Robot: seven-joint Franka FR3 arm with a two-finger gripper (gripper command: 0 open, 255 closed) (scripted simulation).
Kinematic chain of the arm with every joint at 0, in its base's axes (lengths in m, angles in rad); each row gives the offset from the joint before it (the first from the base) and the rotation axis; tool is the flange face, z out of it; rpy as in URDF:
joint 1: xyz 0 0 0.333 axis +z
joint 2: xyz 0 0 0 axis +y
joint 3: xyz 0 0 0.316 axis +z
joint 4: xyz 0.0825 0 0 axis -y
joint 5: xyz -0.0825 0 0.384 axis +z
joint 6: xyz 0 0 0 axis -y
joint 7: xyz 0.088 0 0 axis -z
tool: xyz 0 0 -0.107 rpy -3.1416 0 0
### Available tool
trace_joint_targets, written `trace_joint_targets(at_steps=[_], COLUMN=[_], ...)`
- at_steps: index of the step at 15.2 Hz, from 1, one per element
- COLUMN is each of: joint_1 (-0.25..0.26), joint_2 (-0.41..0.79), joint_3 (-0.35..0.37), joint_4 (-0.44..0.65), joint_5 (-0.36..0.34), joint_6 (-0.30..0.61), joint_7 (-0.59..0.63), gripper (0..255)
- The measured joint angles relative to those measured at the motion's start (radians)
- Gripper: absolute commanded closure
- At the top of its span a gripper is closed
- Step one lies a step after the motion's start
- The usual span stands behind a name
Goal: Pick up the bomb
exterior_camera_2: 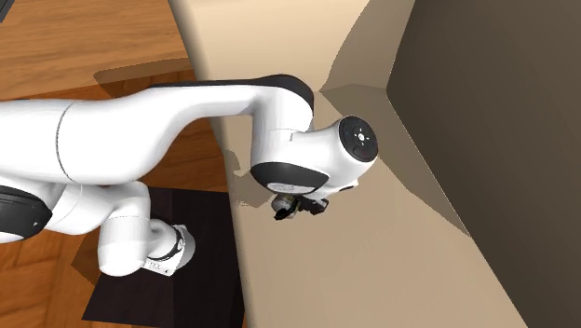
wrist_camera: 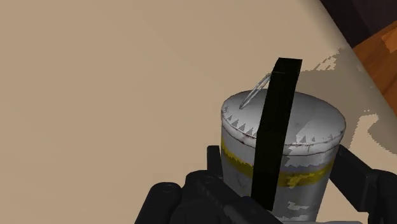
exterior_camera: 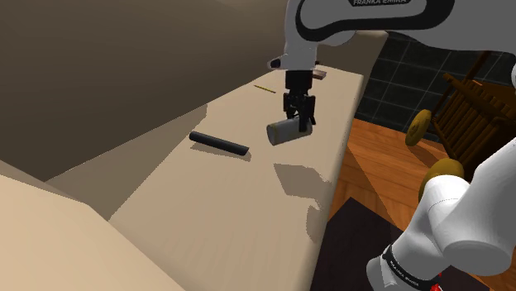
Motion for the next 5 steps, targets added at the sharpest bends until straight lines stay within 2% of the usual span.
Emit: trace_joint_targets(at_steps=[5], joint_1=[0.000], joint_2=[0.003], joint_3=[0.000], joint_4=[0.066], joint_5=[0.001], joint_6=[-0.063], joint_7=[0.007], gripper=[255])
